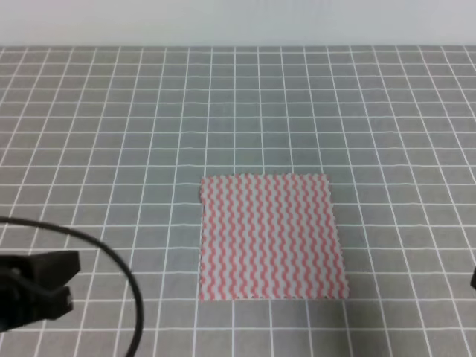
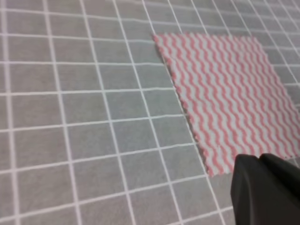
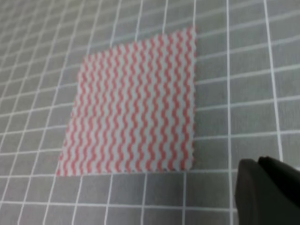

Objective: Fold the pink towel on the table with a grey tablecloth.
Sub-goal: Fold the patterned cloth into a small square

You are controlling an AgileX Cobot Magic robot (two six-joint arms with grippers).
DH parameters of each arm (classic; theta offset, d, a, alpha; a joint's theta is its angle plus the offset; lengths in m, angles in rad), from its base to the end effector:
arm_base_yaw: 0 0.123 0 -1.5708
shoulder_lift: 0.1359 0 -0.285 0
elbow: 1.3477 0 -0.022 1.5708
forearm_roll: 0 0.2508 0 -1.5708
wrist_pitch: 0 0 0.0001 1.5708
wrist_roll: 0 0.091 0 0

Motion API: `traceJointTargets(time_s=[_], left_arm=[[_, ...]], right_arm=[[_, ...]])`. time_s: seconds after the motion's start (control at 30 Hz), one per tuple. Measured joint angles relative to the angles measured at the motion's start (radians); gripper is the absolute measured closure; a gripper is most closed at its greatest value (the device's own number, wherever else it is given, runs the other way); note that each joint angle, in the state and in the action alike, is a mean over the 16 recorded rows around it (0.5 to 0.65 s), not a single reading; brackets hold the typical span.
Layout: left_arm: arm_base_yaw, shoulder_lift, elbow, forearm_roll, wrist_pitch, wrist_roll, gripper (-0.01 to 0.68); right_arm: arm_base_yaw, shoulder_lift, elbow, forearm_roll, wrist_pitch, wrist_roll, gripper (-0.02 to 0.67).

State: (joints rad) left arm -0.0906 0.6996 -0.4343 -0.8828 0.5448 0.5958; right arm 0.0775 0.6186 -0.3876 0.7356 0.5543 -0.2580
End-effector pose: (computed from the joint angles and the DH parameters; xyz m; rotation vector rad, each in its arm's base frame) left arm 0.1269 -0.0482 0.2683 0.1225 2.1219 -0.6136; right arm 0.1123 0.0410 0.2577 0.1332 2.1726 0.6617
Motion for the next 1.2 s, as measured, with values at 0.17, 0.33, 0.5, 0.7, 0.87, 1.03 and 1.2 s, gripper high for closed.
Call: traceJointTargets(time_s=[0.17,0.33,0.5,0.7,0.87,1.03,1.2], left_arm=[[-0.034,0.145,-0.033,-0.172,0.011,0.207,0.676],[-0.118,0.266,-0.042,-0.349,-0.045,0.388,0.676],[-0.225,0.361,-0.057,-0.452,-0.102,0.49,0.676],[-0.321,0.426,-0.08,-0.48,-0.151,0.522,0.676],[-0.347,0.446,-0.096,-0.479,-0.154,0.527,0.676],[-0.348,0.45,-0.1,-0.479,-0.151,0.532,0.676],[-0.348,0.451,-0.1,-0.478,-0.151,0.534,0.676]], right_arm=[[0.02,0.121,-0.019,0.094,0.035,-0.076,0.666],[0.096,0.242,-0.032,0.231,0.011,-0.174,0.666],[0.207,0.373,-0.066,0.344,-0.048,-0.265,0.666],[0.323,0.534,-0.13,0.358,-0.119,-0.299,0.654],[0.359,0.66,-0.185,0.331,-0.147,-0.298,0.607],[0.361,0.762,-0.22,0.31,-0.153,-0.291,0.528],[0.361,0.836,-0.237,0.303,-0.178,-0.274,0.451]])
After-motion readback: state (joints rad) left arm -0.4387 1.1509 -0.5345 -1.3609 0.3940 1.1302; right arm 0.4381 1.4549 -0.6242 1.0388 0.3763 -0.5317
